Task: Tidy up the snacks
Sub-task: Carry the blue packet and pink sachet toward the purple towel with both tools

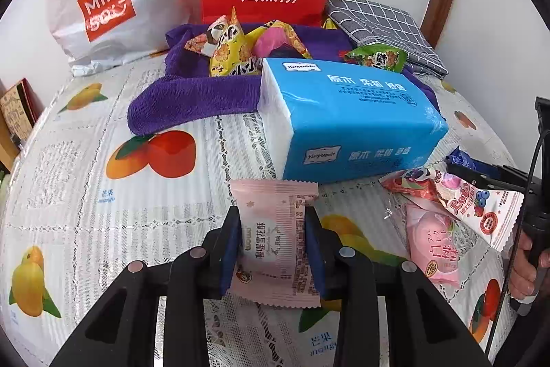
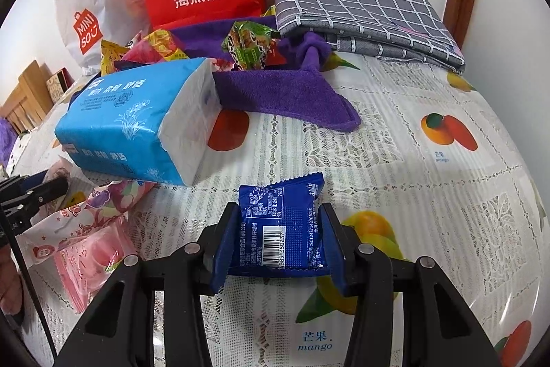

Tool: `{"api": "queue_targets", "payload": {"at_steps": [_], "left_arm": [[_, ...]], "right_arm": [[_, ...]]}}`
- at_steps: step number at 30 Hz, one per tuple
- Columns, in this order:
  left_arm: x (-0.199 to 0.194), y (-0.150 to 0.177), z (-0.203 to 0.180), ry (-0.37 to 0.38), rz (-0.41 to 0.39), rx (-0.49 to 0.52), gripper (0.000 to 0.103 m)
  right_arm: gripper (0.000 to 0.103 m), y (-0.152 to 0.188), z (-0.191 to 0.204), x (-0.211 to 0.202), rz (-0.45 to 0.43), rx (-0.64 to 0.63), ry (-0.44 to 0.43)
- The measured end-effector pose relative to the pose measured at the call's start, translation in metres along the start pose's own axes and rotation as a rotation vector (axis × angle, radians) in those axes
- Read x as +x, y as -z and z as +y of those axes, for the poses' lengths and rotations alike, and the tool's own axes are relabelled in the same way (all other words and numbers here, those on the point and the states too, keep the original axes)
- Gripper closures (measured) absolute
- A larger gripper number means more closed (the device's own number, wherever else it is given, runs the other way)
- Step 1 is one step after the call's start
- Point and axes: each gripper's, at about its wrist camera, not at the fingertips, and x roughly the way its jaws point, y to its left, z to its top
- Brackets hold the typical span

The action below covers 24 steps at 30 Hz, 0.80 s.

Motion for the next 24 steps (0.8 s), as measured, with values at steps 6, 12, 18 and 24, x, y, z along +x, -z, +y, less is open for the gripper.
{"api": "queue_targets", "payload": {"at_steps": [6,12,18,24], "left_arm": [[0.0,0.0,0.001,0.009,-0.004,-0.011,0.068],[-0.01,0.002,0.005,0.044,-0.037,-0.019,0.07],[-0.024,0.002,0.007,0.074,-0.097,-0.028,0.07],[-0.03,-0.001,0.017,0.091,-0.124,-0.077,0.07]], "right_arm": [[0.057,-0.001,0.002,0.002,0.001,-0.012,0.013],[0.058,-0.002,-0.005,-0.003,-0.018,0.028,-0.032],[0.059,-0.001,-0.01,-0.01,-0.046,0.055,-0.054],[0.059,0.001,-0.009,-0.023,-0.061,0.077,-0.079]]}}
